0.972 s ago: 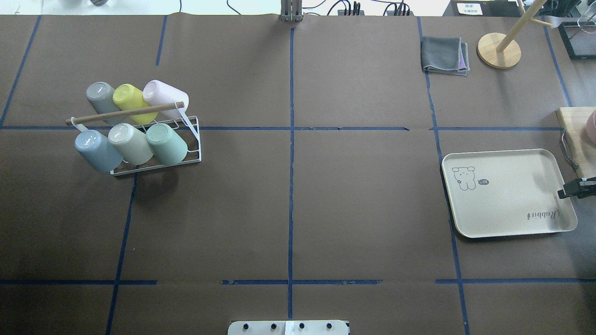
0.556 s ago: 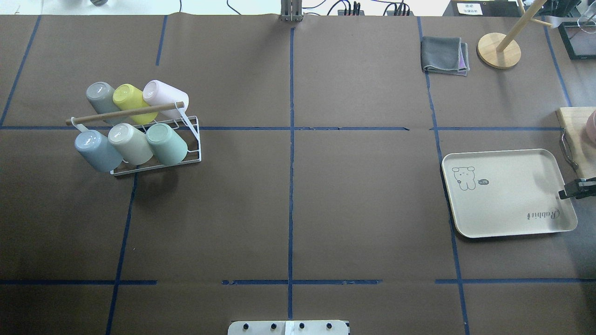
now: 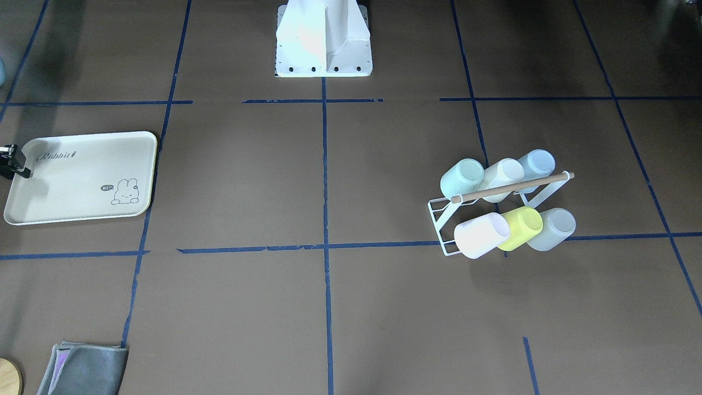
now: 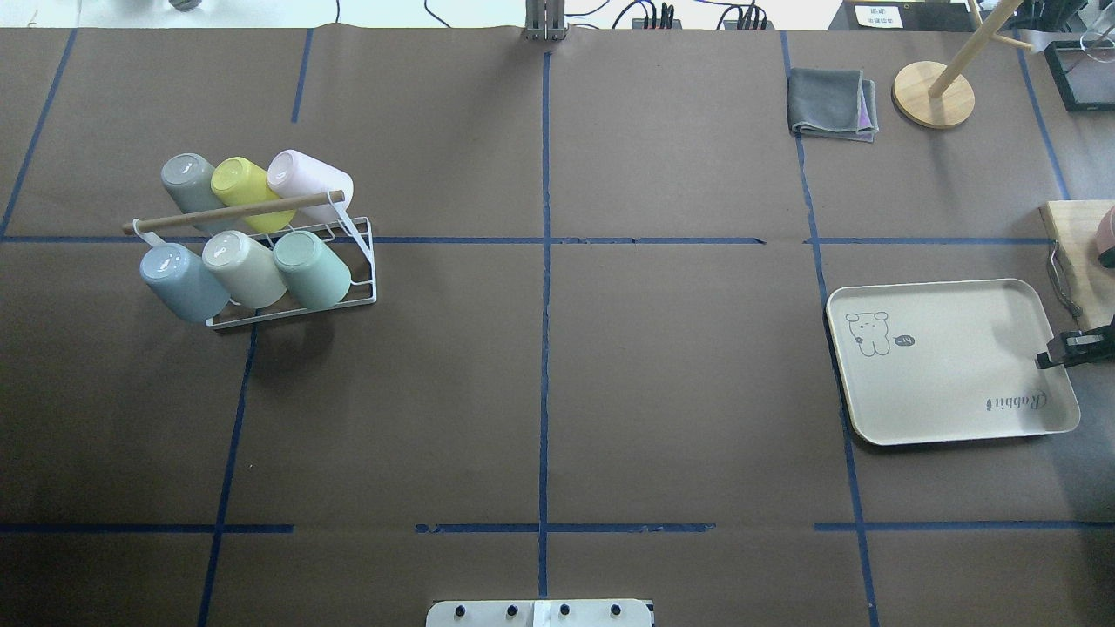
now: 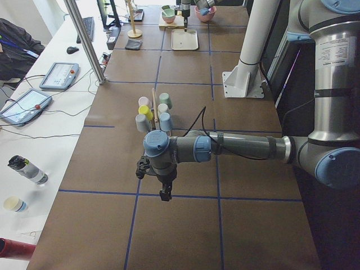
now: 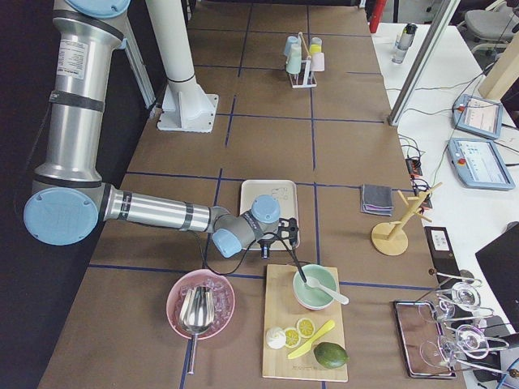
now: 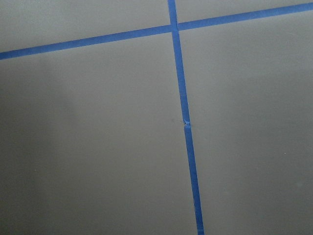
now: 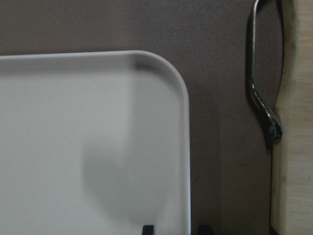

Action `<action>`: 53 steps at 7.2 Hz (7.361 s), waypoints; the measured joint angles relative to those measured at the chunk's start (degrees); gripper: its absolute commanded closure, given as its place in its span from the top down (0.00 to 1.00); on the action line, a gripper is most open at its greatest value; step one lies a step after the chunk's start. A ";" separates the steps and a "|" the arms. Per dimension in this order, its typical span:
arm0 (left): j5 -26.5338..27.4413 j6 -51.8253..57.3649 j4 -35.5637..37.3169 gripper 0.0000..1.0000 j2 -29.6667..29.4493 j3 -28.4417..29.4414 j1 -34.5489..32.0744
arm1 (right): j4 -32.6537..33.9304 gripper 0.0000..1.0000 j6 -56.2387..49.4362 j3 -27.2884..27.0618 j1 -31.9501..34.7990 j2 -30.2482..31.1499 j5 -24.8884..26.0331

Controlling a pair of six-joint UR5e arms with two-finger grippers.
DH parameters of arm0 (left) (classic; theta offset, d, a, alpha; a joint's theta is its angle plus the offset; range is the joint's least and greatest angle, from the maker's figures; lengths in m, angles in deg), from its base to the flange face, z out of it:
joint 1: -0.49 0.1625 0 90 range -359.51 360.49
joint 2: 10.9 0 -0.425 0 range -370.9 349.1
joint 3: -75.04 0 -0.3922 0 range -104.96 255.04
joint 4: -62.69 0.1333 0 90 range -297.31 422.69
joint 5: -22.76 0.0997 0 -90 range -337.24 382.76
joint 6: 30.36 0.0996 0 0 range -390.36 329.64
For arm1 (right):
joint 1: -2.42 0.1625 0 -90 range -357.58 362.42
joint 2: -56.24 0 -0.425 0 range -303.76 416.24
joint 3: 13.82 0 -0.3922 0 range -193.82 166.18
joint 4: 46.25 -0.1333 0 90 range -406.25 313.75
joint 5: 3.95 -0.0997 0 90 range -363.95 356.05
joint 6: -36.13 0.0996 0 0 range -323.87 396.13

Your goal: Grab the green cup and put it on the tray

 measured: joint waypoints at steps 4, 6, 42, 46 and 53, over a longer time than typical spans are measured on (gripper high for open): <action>0.00 0.00 0.00 1.00 0.00 0.00 0.00 | -0.05 0.00 0.14 -0.44 0.10 -0.26 -0.83; 0.00 0.00 0.00 1.00 0.00 0.00 0.00 | 0.63 0.00 1.11 -1.76 0.12 -1.25 -2.32; 0.04 -0.03 -0.05 1.00 -0.26 0.11 0.00 | 44.97 1.00 -27.15 -22.46 6.66 -10.00 4.29; 0.04 -0.53 -3.20 1.00 -0.28 0.37 -0.05 | 45.77 1.00 -45.51 -23.22 23.20 2.28 0.79; 0.49 -0.61 -11.34 1.00 -5.11 -3.16 0.01 | 46.12 1.00 -45.66 -23.71 25.11 4.31 0.89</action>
